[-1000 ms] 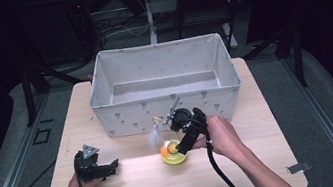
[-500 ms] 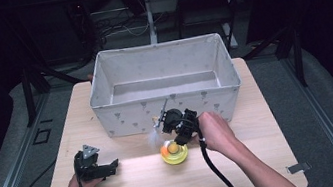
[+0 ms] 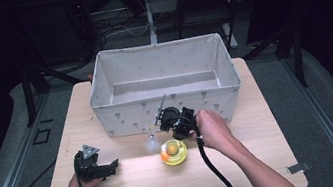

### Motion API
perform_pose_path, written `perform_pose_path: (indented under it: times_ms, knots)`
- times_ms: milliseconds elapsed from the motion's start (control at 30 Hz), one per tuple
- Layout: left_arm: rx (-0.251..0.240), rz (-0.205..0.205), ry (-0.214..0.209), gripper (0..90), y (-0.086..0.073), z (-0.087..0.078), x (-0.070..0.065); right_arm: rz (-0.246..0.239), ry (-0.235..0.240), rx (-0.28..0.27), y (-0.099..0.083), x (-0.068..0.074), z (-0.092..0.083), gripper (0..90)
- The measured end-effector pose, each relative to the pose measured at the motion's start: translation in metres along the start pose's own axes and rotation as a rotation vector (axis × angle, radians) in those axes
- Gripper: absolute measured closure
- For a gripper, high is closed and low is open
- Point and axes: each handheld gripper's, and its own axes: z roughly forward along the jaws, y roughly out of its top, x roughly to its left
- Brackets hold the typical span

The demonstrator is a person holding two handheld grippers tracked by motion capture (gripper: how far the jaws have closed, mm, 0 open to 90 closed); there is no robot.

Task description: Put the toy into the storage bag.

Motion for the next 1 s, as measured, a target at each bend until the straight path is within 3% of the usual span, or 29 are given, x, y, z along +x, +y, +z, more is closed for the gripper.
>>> perform_pose_path:
  times_ms: [133, 333, 633, 1000]
  knots:
    - [0.0, 0.0, 0.0, 0.1, 0.0, 0.0, 0.0, 0.006, 0.012, -0.013, 0.002, 0.0, -0.001, 88.7]
    - [0.0, 0.0, 0.0, 0.1, 0.0, 0.0, 0.0, 0.008, -0.007, -0.023, 0.001, 0.001, -0.009, 88.8]
    - [0.0, 0.0, 0.0, 0.1, 0.0, 0.0, 0.0, 0.02, -0.015, -0.046, -0.002, -0.004, -0.028, 88.8]
    - [0.0, 0.0, 0.0, 0.2, 0.0, 0.0, 0.0, 0.039, -0.009, -0.047, -0.007, -0.011, -0.036, 88.8]
